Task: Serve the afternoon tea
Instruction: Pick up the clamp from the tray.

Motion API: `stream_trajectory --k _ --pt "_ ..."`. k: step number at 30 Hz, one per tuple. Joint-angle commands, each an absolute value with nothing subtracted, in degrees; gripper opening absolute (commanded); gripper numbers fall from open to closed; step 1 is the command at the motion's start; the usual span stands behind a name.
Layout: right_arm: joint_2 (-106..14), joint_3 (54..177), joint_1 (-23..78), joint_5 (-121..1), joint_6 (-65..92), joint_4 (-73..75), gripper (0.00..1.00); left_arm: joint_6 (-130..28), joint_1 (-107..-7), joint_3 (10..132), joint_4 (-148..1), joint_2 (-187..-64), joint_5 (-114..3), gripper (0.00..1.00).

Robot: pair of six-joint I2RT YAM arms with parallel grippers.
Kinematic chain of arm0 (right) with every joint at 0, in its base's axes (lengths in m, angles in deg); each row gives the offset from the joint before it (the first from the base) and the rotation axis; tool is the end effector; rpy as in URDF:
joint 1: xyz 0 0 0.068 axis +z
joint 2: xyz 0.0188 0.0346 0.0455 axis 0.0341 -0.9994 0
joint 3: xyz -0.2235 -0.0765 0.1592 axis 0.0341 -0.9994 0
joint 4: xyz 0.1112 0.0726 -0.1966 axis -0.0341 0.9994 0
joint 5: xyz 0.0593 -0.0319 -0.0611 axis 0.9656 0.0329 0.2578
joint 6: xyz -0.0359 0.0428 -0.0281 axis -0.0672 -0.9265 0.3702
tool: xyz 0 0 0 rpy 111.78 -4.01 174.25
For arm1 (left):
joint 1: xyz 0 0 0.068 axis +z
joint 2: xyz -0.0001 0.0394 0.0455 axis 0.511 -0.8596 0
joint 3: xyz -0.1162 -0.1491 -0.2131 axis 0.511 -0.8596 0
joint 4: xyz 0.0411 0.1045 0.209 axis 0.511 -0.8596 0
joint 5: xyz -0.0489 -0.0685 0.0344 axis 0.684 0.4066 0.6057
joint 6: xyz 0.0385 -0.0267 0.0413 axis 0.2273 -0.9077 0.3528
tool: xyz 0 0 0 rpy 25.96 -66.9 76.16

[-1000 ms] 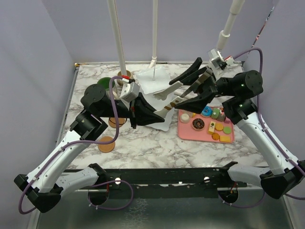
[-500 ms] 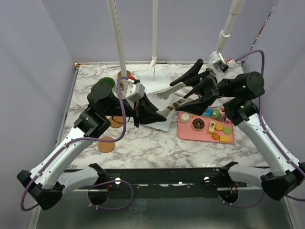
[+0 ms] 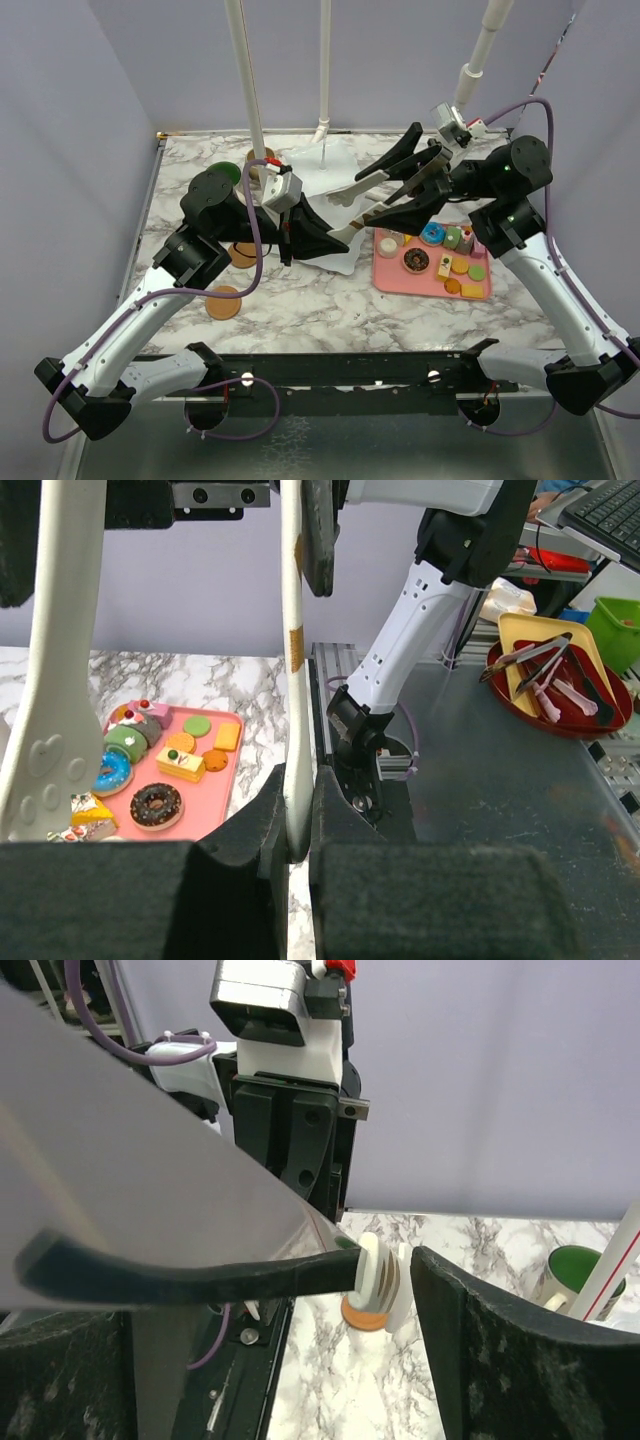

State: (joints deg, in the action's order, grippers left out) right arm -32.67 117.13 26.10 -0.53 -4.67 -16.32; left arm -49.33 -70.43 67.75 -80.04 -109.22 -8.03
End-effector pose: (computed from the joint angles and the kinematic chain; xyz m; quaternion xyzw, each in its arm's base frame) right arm 0.1611 0.1355 0.5038 -0.4783 0.4316 0.5784 0.5004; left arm 0.1150 -0.1464 0.4579 0.4857 0.4856 -0.5607 0.4625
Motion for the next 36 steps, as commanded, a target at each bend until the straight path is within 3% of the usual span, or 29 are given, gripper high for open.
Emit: stream_trajectory --k 1,7,20,27,33,36 --pt "-32.93 119.12 25.99 -0.09 -3.66 -13.97 0.86 -48.47 -70.28 69.13 -79.31 -108.82 -8.11 0.00" --pt "-32.91 117.30 27.90 -1.22 -5.13 -19.31 0.91 -48.49 -70.25 68.92 -79.29 -108.88 -8.22 0.00" --pt "-31.93 118.55 28.02 -6.88 0.43 -11.59 0.64 -47.77 -70.28 69.26 -79.70 -108.83 -8.29 0.00" --pt "-32.33 121.25 28.06 -5.88 3.21 -5.58 0.60 -46.16 -70.28 69.55 -81.36 -108.55 -8.28 0.00" --pt "-30.41 118.27 28.02 -7.83 2.20 -10.42 0.58 -45.10 -70.28 69.76 -82.07 -108.36 -10.57 0.00" --pt "-29.46 116.92 28.02 -10.15 2.84 -10.97 0.57 -45.15 -70.28 70.01 -82.51 -108.36 -11.73 0.12"
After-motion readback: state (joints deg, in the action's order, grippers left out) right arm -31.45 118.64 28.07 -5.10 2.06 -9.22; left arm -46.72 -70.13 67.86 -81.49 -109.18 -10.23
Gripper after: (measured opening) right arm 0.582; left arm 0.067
